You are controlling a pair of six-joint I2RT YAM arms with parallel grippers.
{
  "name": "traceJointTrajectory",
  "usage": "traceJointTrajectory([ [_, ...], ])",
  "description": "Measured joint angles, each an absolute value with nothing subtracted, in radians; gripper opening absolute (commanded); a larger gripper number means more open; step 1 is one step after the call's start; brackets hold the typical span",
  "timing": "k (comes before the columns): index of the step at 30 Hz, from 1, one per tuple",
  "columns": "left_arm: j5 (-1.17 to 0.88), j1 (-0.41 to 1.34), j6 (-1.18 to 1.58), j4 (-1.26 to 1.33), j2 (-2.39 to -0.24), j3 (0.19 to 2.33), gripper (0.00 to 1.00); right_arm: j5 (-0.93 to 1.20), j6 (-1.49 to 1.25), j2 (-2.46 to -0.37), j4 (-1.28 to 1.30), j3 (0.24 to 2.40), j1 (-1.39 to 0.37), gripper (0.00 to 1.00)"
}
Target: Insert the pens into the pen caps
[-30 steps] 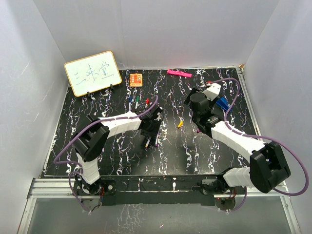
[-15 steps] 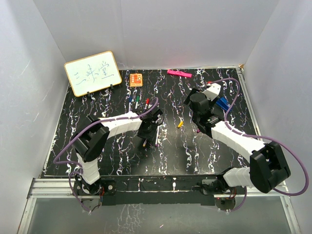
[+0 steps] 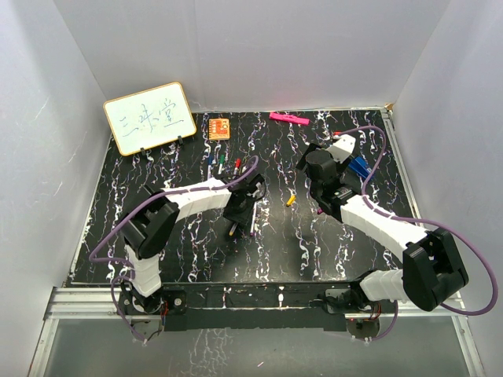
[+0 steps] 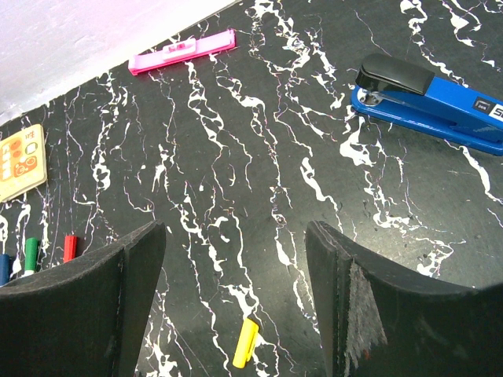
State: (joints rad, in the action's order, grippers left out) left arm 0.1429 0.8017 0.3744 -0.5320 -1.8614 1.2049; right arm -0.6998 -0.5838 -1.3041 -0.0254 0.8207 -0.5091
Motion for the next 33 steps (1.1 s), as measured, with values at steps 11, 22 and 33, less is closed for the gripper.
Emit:
traceJointTrajectory([
  [11, 0.155, 0.780, 0.347, -0.499, -1.911, 1.266, 0.29, -0.701, -0.583, -1.304, -0.025, 0.821, -0.509, 0.70],
  [22, 0.154, 0.774, 0.345, -0.493, -1.896, 1.245, 0.27, -0.700, -0.583, -1.312, -0.025, 0.821, -0.508, 0.70],
  [33, 0.142, 0.767, 0.324, -0.502, -1.863, 1.202, 0.25, -0.700, -0.587, -1.317, -0.012, 0.821, -0.508, 0.70],
])
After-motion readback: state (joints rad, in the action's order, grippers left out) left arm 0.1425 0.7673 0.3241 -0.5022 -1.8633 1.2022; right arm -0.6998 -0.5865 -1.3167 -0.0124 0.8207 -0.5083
